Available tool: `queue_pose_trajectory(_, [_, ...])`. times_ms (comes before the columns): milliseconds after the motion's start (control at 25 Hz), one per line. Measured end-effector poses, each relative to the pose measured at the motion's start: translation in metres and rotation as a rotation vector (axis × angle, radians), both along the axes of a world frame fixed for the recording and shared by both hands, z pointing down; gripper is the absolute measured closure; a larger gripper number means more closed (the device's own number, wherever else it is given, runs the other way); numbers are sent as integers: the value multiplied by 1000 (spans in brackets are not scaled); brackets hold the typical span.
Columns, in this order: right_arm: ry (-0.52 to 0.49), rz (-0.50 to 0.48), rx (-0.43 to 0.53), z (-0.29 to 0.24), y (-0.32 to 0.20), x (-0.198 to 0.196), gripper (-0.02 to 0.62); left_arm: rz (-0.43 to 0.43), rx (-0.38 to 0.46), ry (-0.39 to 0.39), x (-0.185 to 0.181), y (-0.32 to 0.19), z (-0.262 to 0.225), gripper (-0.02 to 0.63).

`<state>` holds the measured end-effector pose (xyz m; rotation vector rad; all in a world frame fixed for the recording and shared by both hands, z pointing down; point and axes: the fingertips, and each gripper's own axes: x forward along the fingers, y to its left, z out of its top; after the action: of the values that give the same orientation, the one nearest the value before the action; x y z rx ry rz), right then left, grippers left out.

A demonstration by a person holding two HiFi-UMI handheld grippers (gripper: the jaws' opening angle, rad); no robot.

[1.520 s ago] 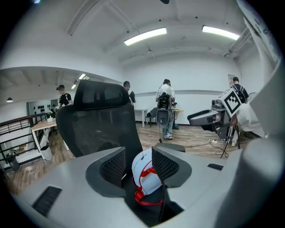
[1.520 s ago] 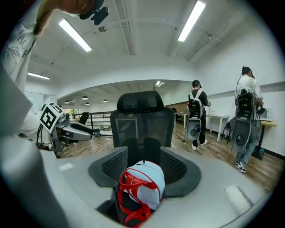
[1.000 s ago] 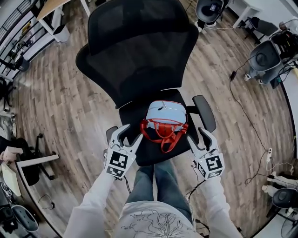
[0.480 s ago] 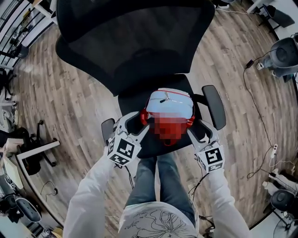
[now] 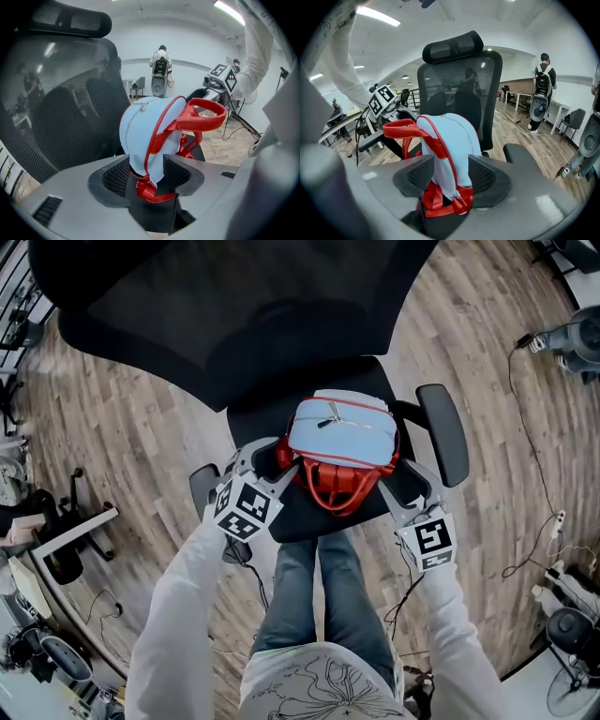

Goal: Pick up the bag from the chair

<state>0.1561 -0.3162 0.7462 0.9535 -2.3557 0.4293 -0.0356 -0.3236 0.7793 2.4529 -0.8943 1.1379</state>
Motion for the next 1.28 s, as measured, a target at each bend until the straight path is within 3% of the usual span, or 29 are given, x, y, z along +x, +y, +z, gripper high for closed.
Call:
queue_pose_trajectory(360, [0, -59, -4, 17, -14, -10, 370, 66, -15, -19, 13, -7, 28, 391])
queue_pose_trajectory(680, [-8, -57, -24, 31, -17, -14, 391, 43, -33, 7, 15, -13, 38, 393])
queue_pose_trajectory(1000, [-8, -82, -27, 32, -17, -18, 449, 71, -23, -31, 24, -13, 35, 477])
queue_pose_trajectory(1280, [-13, -66, -34, 19, -22, -15, 489, 71, -1, 27, 28, -17, 10, 495])
